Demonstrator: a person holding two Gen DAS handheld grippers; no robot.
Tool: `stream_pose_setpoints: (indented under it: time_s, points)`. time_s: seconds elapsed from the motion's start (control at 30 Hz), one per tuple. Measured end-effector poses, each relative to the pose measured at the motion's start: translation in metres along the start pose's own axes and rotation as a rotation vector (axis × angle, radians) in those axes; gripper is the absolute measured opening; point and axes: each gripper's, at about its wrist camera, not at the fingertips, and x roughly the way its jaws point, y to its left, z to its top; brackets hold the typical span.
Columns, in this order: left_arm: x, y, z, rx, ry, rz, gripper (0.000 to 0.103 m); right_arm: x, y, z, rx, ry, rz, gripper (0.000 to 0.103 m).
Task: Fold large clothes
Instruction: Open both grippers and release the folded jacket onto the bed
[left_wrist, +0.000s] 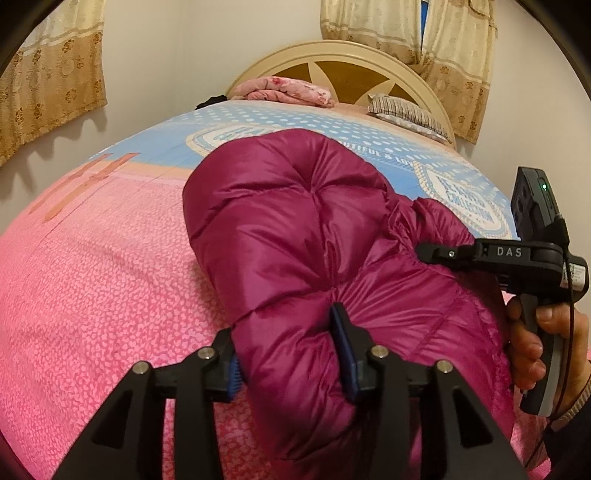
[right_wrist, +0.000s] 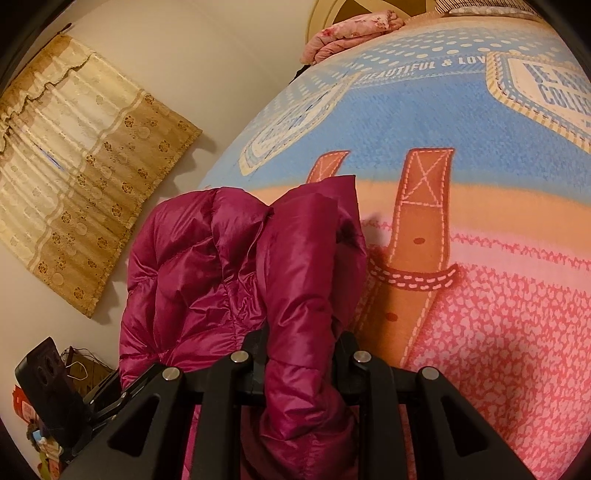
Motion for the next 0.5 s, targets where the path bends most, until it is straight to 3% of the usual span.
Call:
stream_pose_setpoints:
  time_s: [0.13, 0.2, 0.23, 0.5]
  points:
    - [-0.001, 0.003, -0.003, -0.013, -0.003, 0.026, 0.060, 0.002, -0.002, 0.000, 0.004, 0.004, -0.015, 0.028]
    - [-0.002, 0.003, -0.005, -0.016, -0.009, 0.053, 0.074, 0.002, -0.003, -0.001, 0.003, 0.005, -0.028, 0.033]
    - [-0.004, 0.004, -0.006, -0.015, -0.014, 0.069, 0.077, 0.002, -0.004, -0.001, 0.007, 0.005, -0.029, 0.034]
    - [-0.026, 0.004, -0.009, 0.015, -0.036, 0.099, 0.078, -0.019, 0.004, -0.006, -0.008, -0.043, -0.085, 0.047]
